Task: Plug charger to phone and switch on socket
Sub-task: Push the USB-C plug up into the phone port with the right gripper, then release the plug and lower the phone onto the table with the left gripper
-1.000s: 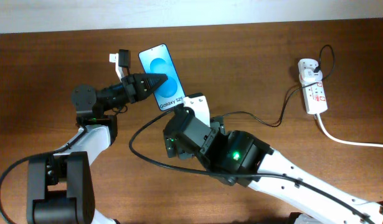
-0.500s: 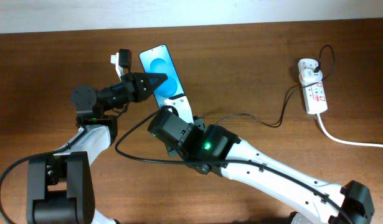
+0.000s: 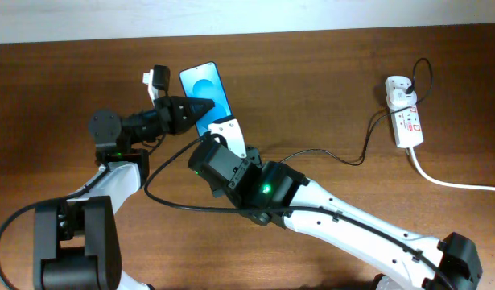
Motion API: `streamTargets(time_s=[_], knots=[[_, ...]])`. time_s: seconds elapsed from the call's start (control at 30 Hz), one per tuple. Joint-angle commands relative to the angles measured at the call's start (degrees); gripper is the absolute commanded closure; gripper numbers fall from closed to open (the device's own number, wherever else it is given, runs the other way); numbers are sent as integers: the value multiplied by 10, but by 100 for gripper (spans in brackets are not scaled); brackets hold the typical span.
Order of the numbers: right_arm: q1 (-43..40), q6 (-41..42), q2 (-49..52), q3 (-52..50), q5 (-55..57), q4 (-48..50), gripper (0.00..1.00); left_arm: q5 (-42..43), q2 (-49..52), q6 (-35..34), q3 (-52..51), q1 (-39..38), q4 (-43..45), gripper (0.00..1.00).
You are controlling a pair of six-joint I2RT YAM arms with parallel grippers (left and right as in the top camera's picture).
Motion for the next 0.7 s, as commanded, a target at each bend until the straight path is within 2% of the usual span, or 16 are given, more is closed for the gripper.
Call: streamTargets(time_s=[0.0,0.1,0.4,0.53,0.57,0.63,0.67], knots=[[-1,-24,1,5,12,36,96,64,-5,-1,6,-6,6,100],[-1,-52,1,6,12,58,96,93,-5,-1,6,-6,6,100],[-1,-56,-1,14,12,80,94,133,-5,-1,6,-23,26,100],[0,-55,-12,17,7,60,70,130,-5,0,6,-15,26,100],[0,-55,-21,18,5,51,59,127,-5,3,6,-10,26,100],[0,-55,-44,27,5,29,42,114,-5,15,6,-5,25,100],[0,-55,-58,33,5,12,38,108,-5,15,6,-5,26,100]])
